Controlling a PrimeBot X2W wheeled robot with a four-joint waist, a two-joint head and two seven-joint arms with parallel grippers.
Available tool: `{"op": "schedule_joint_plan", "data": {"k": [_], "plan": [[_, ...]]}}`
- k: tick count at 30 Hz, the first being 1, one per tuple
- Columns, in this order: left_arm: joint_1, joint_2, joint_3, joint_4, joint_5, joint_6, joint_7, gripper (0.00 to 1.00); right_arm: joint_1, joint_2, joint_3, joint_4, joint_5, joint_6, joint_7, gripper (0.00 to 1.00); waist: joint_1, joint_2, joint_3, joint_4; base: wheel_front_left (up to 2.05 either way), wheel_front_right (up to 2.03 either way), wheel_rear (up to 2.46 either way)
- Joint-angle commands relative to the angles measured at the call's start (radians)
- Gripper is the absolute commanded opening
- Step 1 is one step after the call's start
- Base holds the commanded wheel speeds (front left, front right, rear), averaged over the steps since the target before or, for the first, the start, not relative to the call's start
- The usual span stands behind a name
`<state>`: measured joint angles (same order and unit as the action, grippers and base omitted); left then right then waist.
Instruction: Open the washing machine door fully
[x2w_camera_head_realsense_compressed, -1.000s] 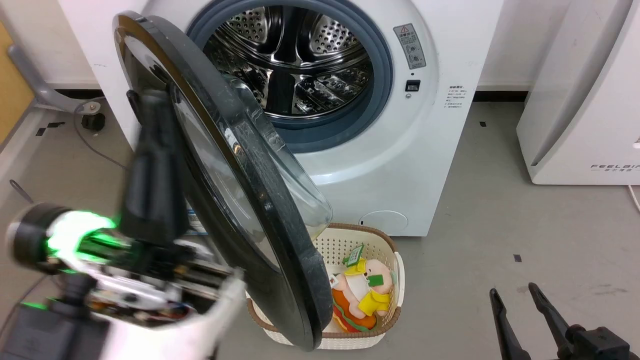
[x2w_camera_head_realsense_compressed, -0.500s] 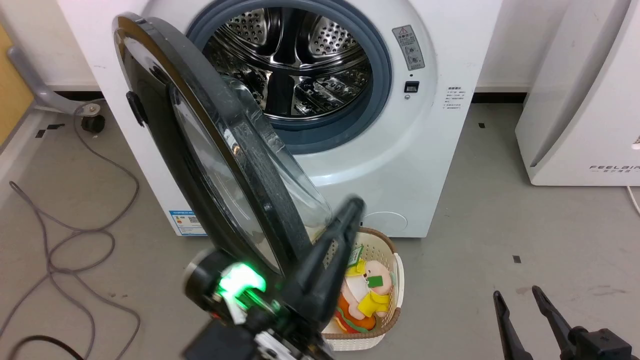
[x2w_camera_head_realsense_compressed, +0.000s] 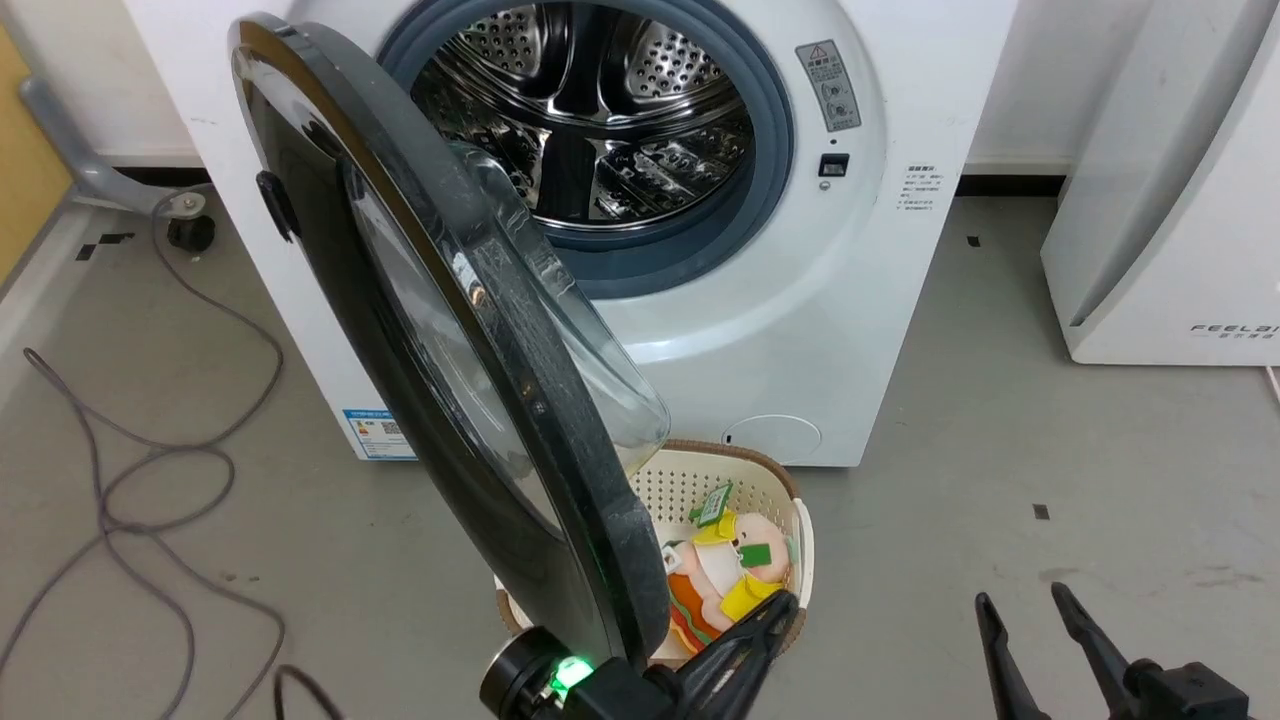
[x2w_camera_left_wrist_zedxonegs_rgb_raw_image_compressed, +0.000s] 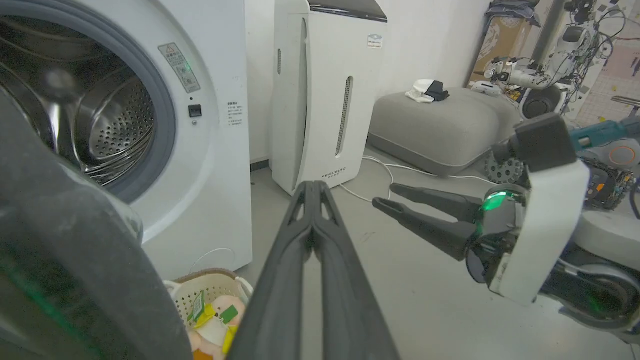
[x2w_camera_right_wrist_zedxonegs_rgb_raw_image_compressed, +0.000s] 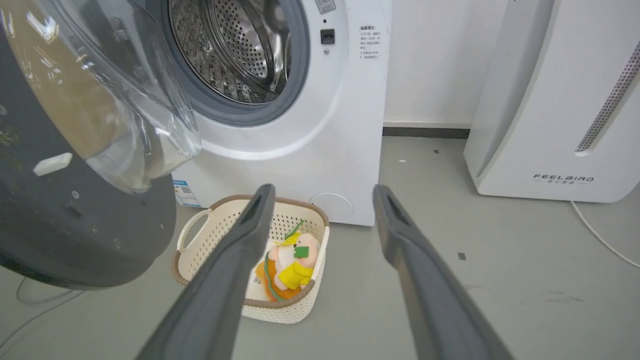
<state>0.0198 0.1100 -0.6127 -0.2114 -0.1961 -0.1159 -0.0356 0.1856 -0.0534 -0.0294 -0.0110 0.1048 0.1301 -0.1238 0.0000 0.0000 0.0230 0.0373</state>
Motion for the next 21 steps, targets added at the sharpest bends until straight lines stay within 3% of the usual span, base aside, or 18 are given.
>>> {"op": "schedule_joint_plan", "data": {"k": [1, 11, 21], "plan": [[-0.015, -0.002, 0.004, 0.032, -0.003, 0.008, 0.002, 0.00, 0.003, 0.003, 0.002, 0.005, 0.011, 0.001, -0.004, 1.00, 0.0000, 0.0000, 0.002, -0.002, 0.00, 0.00, 0.00], [-0.128, -0.041, 0.048, 0.243, -0.026, 0.073, -0.040, 0.00, 0.002, 0.003, 0.010, 0.032, 0.018, 0.001, -0.010, 1.00, 0.0000, 0.0000, -0.009, -0.021, 0.00, 0.00, 0.00], [-0.188, -0.053, 0.068, 0.354, -0.060, 0.131, -0.079, 0.00, 0.002, 0.003, 0.017, 0.040, 0.022, 0.001, -0.011, 1.00, 0.0000, 0.0000, -0.004, -0.022, 0.00, 0.00, 0.00]]}}
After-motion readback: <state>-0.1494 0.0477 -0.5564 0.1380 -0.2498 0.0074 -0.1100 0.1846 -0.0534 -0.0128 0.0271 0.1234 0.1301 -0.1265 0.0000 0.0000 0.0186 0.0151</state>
